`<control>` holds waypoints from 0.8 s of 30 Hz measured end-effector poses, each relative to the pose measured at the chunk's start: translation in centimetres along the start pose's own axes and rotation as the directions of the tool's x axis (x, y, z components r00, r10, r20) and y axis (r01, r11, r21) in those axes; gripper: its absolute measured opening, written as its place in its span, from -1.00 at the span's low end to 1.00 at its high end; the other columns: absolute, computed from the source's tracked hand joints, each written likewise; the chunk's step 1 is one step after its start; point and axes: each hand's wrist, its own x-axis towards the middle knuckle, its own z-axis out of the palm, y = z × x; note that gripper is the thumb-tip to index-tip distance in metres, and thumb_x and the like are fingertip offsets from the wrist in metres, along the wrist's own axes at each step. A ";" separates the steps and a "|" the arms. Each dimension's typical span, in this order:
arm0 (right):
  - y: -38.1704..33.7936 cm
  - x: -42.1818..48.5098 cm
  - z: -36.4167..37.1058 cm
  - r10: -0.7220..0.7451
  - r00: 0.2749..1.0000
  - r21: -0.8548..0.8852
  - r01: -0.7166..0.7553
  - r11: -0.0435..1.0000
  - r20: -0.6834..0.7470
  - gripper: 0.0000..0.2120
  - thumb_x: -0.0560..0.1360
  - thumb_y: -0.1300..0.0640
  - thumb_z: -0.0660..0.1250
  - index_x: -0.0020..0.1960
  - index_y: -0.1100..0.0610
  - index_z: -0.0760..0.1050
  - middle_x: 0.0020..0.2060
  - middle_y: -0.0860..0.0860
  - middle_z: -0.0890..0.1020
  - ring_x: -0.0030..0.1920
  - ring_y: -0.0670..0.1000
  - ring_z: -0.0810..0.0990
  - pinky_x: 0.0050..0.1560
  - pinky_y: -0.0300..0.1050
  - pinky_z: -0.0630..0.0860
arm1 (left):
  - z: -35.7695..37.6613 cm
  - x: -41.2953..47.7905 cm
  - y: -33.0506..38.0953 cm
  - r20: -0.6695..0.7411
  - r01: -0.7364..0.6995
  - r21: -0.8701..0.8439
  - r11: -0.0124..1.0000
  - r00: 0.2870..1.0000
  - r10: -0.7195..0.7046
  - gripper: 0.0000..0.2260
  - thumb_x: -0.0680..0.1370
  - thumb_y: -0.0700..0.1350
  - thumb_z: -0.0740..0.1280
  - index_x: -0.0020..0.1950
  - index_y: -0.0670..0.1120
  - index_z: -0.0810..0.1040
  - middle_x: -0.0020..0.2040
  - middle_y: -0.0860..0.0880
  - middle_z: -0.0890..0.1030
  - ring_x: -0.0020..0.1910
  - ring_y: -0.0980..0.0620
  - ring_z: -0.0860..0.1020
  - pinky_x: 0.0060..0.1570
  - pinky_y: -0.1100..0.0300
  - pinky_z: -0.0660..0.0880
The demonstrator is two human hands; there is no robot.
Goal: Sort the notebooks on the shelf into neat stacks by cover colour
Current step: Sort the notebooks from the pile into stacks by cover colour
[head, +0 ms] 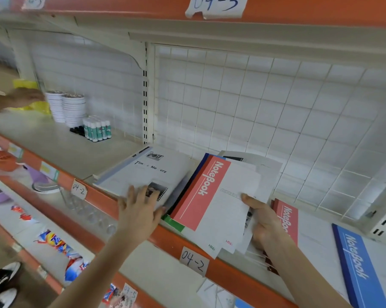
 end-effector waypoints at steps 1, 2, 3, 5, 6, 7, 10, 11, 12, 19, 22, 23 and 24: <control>0.0 0.0 -0.1 0.002 1.000 0.003 -0.002 1.000 -0.003 -0.89 0.43 0.31 0.37 -0.05 0.19 0.54 -0.22 0.09 0.67 -0.14 0.15 0.61 -0.04 0.05 0.51 | 0.0 0.4 -0.4 -0.009 0.012 -0.019 1.000 1.000 -0.012 -0.52 0.59 0.16 0.08 0.48 0.02 0.24 0.51 -0.12 0.16 0.50 -0.27 0.02 0.38 -0.27 0.08; 0.0 -0.1 -0.1 0.003 1.000 0.006 -0.003 1.000 -0.005 -0.90 0.43 0.30 0.36 -0.06 0.19 0.54 -0.28 0.08 0.68 -0.17 0.14 0.60 -0.08 0.02 0.49 | 0.0 0.8 -0.7 -0.004 0.028 -0.022 0.999 1.000 -0.028 -0.53 0.60 0.16 0.07 0.48 0.02 0.23 0.51 -0.12 0.15 0.50 -0.26 0.02 0.38 -0.26 0.09; 0.0 -0.2 -0.2 0.003 1.000 0.008 -0.003 1.000 -0.006 -0.91 0.43 0.30 0.36 -0.06 0.19 0.54 -0.32 0.06 0.68 -0.19 0.13 0.59 -0.09 0.00 0.48 | 0.0 1.2 -1.1 0.004 0.041 -0.019 0.999 0.999 -0.041 -0.53 0.61 0.15 0.05 0.49 0.03 0.19 0.52 -0.10 0.13 0.50 -0.24 0.00 0.38 -0.24 0.09; 0.0 -0.3 -0.3 0.003 1.000 0.008 -0.003 1.000 -0.006 -0.93 0.44 0.30 0.35 -0.09 0.19 0.54 -0.36 0.04 0.68 -0.20 0.12 0.59 -0.09 0.00 0.48 | 0.0 1.8 -1.4 0.019 0.065 -0.032 0.997 0.998 -0.065 -0.54 0.62 0.14 0.00 0.50 0.05 0.14 0.53 -0.07 0.08 0.51 -0.21 -0.03 0.39 -0.20 0.10; 0.0 -0.4 -0.3 0.004 1.000 0.005 -0.004 1.000 -0.006 -0.95 0.45 0.30 0.35 -0.11 0.19 0.54 -0.37 0.04 0.68 -0.21 0.12 0.59 -0.07 0.01 0.49 | -0.1 2.0 -1.5 0.022 0.074 -0.047 0.996 0.997 -0.073 -0.54 0.62 0.14 -0.01 0.50 0.05 0.14 0.53 -0.06 0.08 0.51 -0.21 -0.04 0.39 -0.20 0.10; 0.0 -0.6 -0.3 0.006 1.000 0.002 -0.006 1.000 -0.009 -0.95 0.45 0.30 0.35 -0.13 0.19 0.54 -0.38 0.04 0.67 -0.21 0.13 0.59 -0.05 0.03 0.49 | -0.1 2.2 -1.4 0.027 0.083 -0.060 0.995 0.996 -0.081 -0.54 0.62 0.14 -0.02 0.50 0.05 0.14 0.54 -0.06 0.08 0.51 -0.20 -0.03 0.40 -0.20 0.10; 0.1 -0.9 -0.3 0.018 1.000 -0.005 -0.018 1.000 -0.018 -0.96 0.45 0.30 0.35 -0.15 0.19 0.54 -0.40 0.05 0.67 -0.20 0.14 0.57 0.03 0.11 0.47 | 0.0 2.5 -1.4 0.037 0.104 -0.096 0.990 0.994 -0.101 -0.55 0.63 0.13 -0.03 0.50 0.05 0.14 0.54 -0.05 0.07 0.51 -0.19 -0.05 0.41 -0.21 0.09; 0.2 -1.0 -0.4 0.025 0.999 -0.002 -0.025 1.000 -0.021 -0.96 0.45 0.30 0.35 -0.14 0.19 0.54 -0.39 0.06 0.67 -0.19 0.15 0.57 0.10 0.15 0.45 | 0.0 2.7 -1.4 0.039 0.110 -0.120 0.987 0.994 -0.106 -0.56 0.63 0.12 -0.02 0.50 0.05 0.15 0.54 -0.04 0.06 0.51 -0.19 -0.06 0.41 -0.22 0.08; 0.2 -1.1 -0.4 0.033 0.999 0.005 -0.033 0.999 -0.023 -0.96 0.44 0.30 0.36 -0.13 0.19 0.54 -0.37 0.07 0.67 -0.18 0.15 0.58 0.14 0.17 0.44 | 0.1 2.8 -1.4 0.039 0.118 -0.151 0.981 0.993 -0.113 -0.56 0.63 0.11 -0.02 0.50 0.04 0.15 0.54 -0.04 0.06 0.52 -0.18 -0.07 0.41 -0.24 0.06; -0.2 -2.3 -0.9 0.032 0.999 0.005 -0.032 0.999 0.014 -0.90 0.43 0.31 0.36 -0.07 0.19 0.54 -0.17 0.10 0.65 -0.14 0.15 0.62 0.01 0.12 0.53 | -1.4 2.7 -0.4 -0.023 0.168 -0.414 0.895 0.981 -0.194 -0.64 0.61 -0.05 0.14 0.40 -0.10 0.35 0.40 -0.14 0.36 0.38 -0.14 0.33 0.36 -0.14 0.14; -0.5 -2.6 -1.5 0.043 0.997 0.011 -0.044 0.999 0.066 -0.83 0.39 0.27 0.37 -0.02 0.19 0.55 -0.16 0.10 0.68 -0.23 0.12 0.67 -0.22 0.03 0.63 | -2.7 1.7 1.9 -0.252 -0.071 -0.684 0.726 0.957 -0.143 -0.73 0.59 -0.19 0.21 0.27 -0.23 0.49 0.21 -0.15 0.54 0.15 -0.12 0.51 0.20 0.08 0.35; -0.7 -2.8 -1.7 0.057 0.994 0.021 -0.059 0.998 0.090 -0.84 0.38 0.26 0.38 -0.03 0.20 0.56 -0.18 0.10 0.69 -0.27 0.10 0.68 -0.30 0.01 0.63 | -3.7 1.0 3.0 -0.258 -0.109 -0.745 0.658 0.957 -0.133 -0.74 0.60 -0.20 0.21 0.25 -0.23 0.50 0.18 -0.08 0.55 0.15 -0.04 0.50 0.17 0.16 0.35; -0.7 -3.0 -2.0 0.068 0.992 0.031 -0.071 0.997 0.110 -0.85 0.37 0.24 0.39 -0.06 0.20 0.57 -0.21 0.11 0.69 -0.31 0.10 0.68 -0.34 0.00 0.63 | -4.1 0.8 3.9 -0.201 -0.096 -0.816 0.570 0.972 -0.124 -0.77 0.61 -0.17 0.20 0.22 -0.19 0.52 0.11 0.02 0.53 0.12 0.05 0.48 0.14 0.23 0.35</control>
